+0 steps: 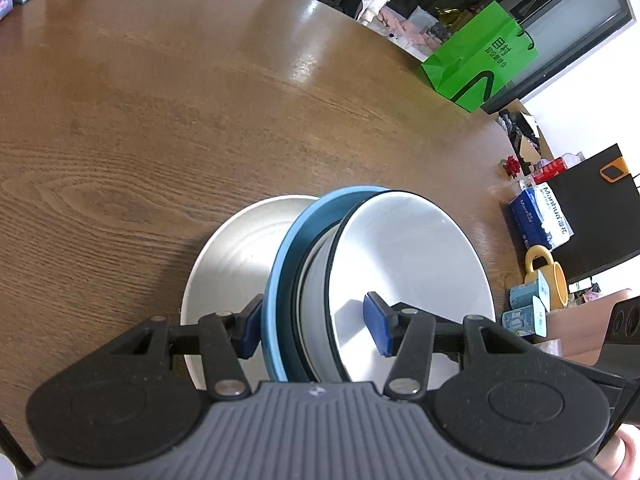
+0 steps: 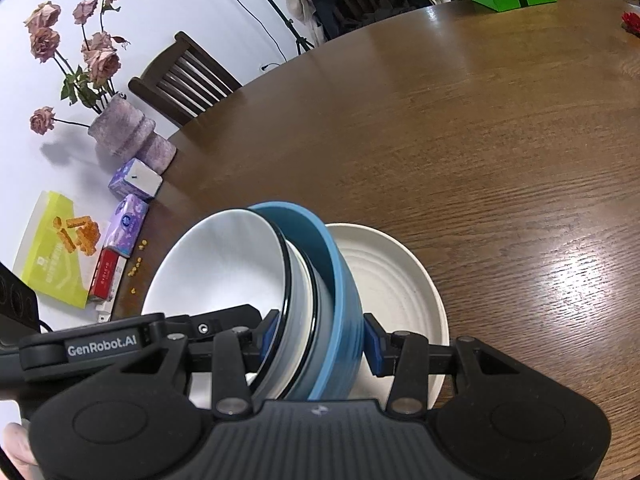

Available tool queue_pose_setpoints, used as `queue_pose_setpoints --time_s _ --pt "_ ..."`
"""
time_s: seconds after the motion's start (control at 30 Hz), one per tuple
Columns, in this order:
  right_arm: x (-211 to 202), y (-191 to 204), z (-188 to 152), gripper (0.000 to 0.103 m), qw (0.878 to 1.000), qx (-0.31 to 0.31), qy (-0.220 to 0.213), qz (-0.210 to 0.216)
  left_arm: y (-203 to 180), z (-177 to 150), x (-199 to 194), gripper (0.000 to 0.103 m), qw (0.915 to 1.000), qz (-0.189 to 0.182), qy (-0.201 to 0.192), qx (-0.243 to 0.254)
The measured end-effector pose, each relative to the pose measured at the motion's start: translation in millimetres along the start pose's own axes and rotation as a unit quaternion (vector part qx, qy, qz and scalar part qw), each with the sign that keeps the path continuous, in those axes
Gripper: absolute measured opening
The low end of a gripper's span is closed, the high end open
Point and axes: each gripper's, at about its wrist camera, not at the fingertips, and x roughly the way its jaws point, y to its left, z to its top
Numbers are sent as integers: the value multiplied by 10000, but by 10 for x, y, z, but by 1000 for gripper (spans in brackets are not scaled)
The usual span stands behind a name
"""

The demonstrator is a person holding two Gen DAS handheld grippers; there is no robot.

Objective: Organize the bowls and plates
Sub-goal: 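Lower the blue bowl stack onto the cream plates with both grippers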

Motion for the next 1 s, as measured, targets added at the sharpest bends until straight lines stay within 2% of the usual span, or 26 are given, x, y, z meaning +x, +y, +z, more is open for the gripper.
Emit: queue_pose_setpoints --time_s 0.53,1.0 --pt "205 -117 27 42 9996 -48 280 6 37 -52 200 52 9998 110 88 -156" --pt "329 -113 12 42 9994 -69 349 -1 51 -82 291 52 9996 124 106 -212"
